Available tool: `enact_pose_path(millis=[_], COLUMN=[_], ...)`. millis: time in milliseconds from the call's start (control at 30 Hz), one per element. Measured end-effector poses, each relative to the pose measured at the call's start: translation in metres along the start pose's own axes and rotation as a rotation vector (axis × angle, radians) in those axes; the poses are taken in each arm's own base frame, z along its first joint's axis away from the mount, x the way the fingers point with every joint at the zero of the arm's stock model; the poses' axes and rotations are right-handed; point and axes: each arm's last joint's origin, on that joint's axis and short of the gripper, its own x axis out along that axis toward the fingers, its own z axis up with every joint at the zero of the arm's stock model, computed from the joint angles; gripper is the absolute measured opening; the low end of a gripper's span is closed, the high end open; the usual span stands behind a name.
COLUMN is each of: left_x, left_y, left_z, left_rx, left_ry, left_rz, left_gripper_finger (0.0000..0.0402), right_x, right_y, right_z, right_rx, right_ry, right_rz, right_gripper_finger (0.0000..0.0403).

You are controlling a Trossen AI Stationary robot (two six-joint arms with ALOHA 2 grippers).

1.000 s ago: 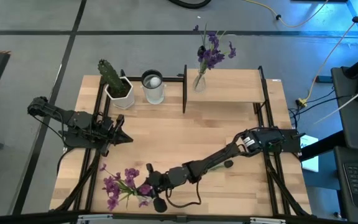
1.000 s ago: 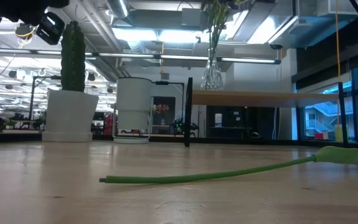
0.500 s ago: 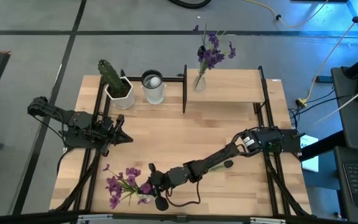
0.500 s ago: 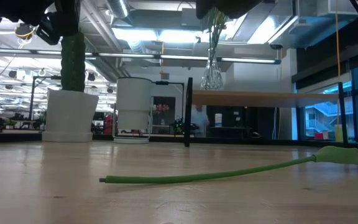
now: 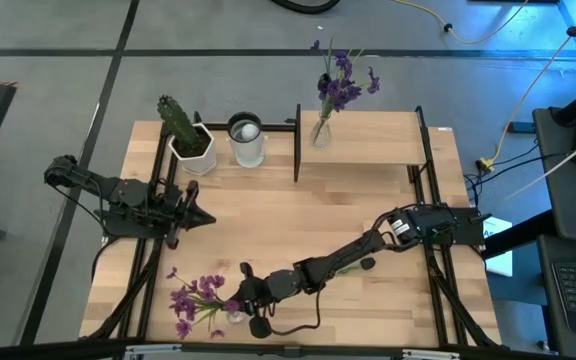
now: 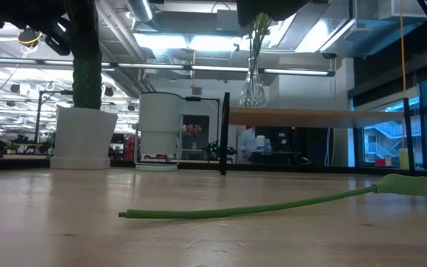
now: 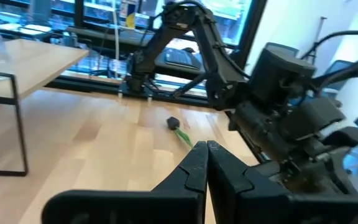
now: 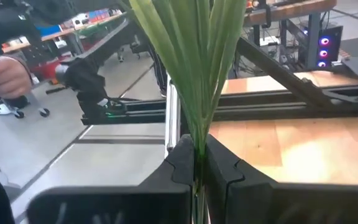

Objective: Pick and place flowers into a vace then onto a shelf
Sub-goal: Put the purple flowers into the transparent vase, then put the black flower into the transparent vase

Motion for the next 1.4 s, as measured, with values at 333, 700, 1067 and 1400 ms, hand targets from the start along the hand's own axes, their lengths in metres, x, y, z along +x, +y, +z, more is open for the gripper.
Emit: enact_pose_path(millis=[333,700,1067,1400], left_x=[0.0,0.0,0.0,0.0], left_y=[0.001,0.001,0.001,0.001], left_z=[0.0,0.0,0.0,0.0], left_rx=[0.029,0.053,0.053,0.053], left_ry=[-0.012,-0.012,-0.012,-0.011], left_rz=[0.05,0.052,0.051,0.05], left_gripper_finger=[0.0005,0.0006,0.0005,0.0003], right_x=[-0.001,-0.001,-0.001,-0.005], right_y=[-0.006,-0.013,-0.015,-0.009], right_z=[-0.007,-0.007,-0.012,0.001], right_rx=[-0.039,-0.073,-0.073,-0.044], right_ry=[0.075,0.071,0.097,0.1], right_rz=[-0.129,-0.216,-0.221,-0.219], right_gripper_finger=[0.0013,0.0024,0.0101,0.0155])
